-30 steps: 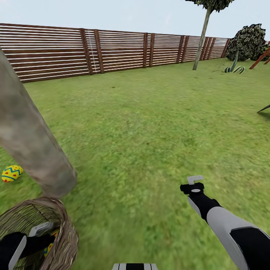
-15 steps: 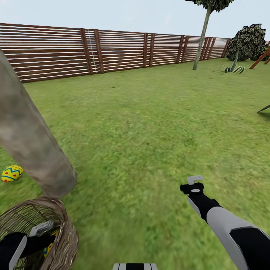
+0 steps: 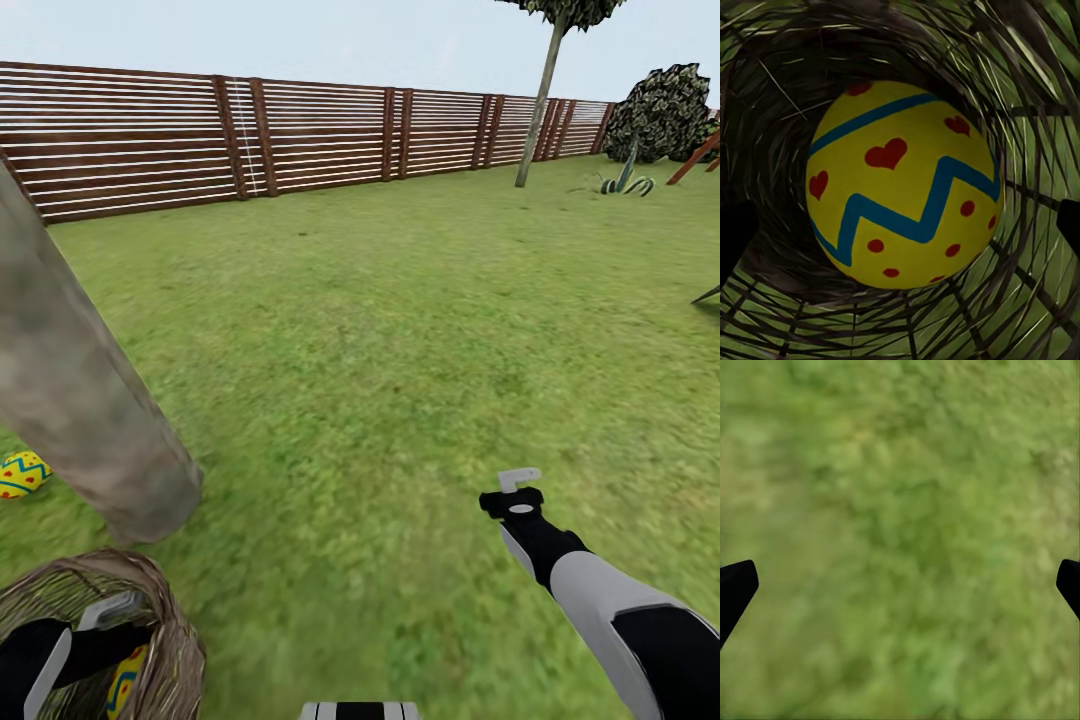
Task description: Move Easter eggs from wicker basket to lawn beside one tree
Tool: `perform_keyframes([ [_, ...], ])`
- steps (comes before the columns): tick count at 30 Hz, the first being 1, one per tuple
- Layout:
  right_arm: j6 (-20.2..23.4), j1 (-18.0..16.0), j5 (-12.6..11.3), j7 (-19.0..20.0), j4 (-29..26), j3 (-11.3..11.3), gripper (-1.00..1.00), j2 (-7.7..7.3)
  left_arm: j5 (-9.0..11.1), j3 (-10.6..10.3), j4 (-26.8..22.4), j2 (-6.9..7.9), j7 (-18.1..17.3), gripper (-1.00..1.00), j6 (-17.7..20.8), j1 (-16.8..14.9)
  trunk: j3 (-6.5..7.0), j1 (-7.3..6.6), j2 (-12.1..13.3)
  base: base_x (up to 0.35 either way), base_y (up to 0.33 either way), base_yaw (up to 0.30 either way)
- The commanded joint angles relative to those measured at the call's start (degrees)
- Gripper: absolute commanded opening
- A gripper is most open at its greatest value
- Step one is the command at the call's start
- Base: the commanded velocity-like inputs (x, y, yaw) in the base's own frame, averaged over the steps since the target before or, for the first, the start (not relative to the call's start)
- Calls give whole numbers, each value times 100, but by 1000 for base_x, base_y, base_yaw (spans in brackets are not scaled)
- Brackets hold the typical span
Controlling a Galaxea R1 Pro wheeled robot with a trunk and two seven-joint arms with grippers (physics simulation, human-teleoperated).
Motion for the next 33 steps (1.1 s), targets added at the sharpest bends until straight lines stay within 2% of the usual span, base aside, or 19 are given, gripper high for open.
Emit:
perform_keyframes([
  [1, 43, -2, 9, -25, -9, 42, 100, -3, 47, 12, -3, 1, 7, 100, 38, -2, -5, -1, -2, 16, 3, 0],
  [7, 43, -1, 10, -24, -8, 42, 100, -2, 47, 12, -4, 1, 7, 100, 38, -2, -5, -1, -2, 5, 1, 0],
  [33, 43, -2, 13, -24, -20, 51, 100, 15, 55, 19, -17, -3, 5, 100, 31, -2, -581, 66, -37, 0, 0, 0],
])
